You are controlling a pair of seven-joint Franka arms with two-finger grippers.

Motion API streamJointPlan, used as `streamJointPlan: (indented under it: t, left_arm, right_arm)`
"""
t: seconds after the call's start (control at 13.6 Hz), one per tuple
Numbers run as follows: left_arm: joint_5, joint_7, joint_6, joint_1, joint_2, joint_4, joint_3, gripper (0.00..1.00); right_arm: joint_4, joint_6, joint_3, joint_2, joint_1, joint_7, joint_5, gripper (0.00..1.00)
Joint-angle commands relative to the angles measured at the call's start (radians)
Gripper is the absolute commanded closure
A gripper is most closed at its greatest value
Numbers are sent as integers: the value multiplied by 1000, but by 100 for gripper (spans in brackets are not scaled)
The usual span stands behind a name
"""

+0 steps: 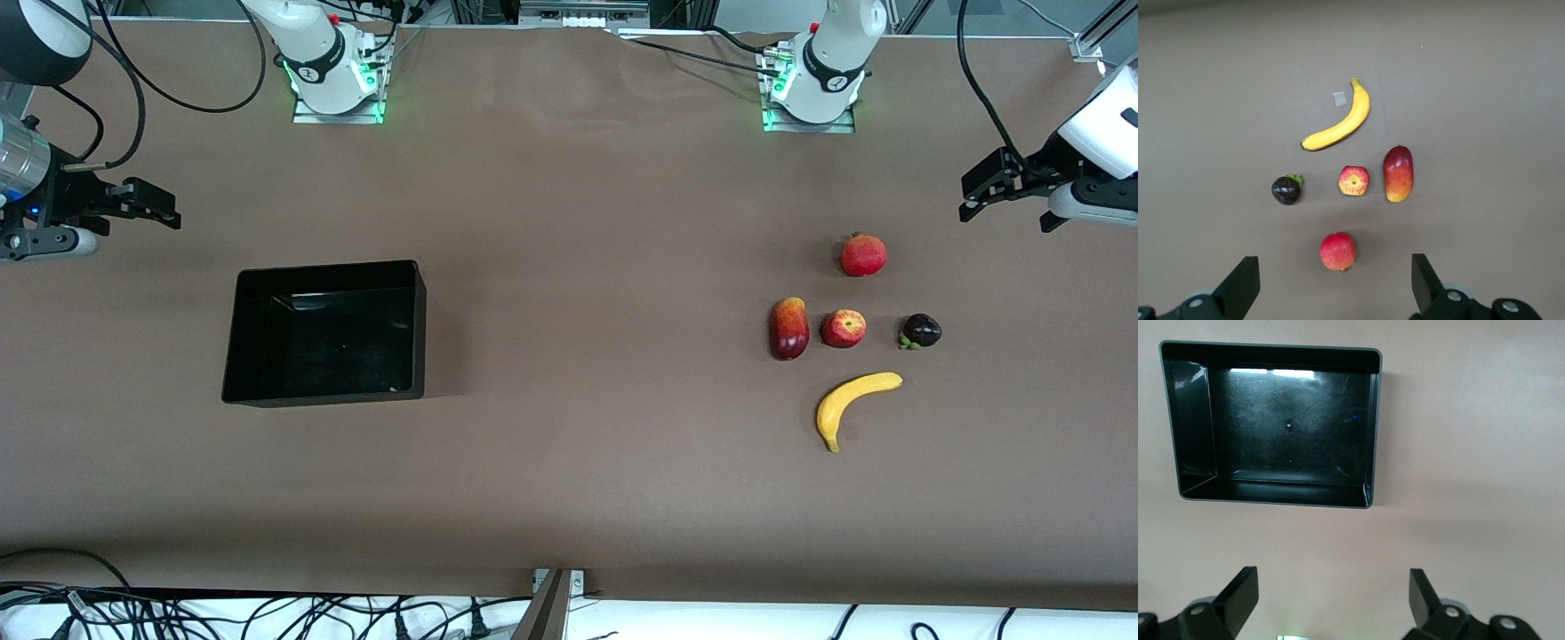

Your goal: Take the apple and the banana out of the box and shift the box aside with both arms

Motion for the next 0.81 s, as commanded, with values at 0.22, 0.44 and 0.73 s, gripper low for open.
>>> streamJointPlan:
  t: [0.22,0.44,0.73]
  left_arm:
    - [-8,-2,-50,-7,25,97,-11,0]
    - [-9,-4,-52,-7,25,97,-11,0]
    - [-8,-4,-50,-7,25,97,-11,0]
  right_arm:
    - [40,23,-27,-3,16,16,4,0]
    - [40,24,-27,-3,14,26,15,0]
    - [40,32,-26,-3,17,55,4,0]
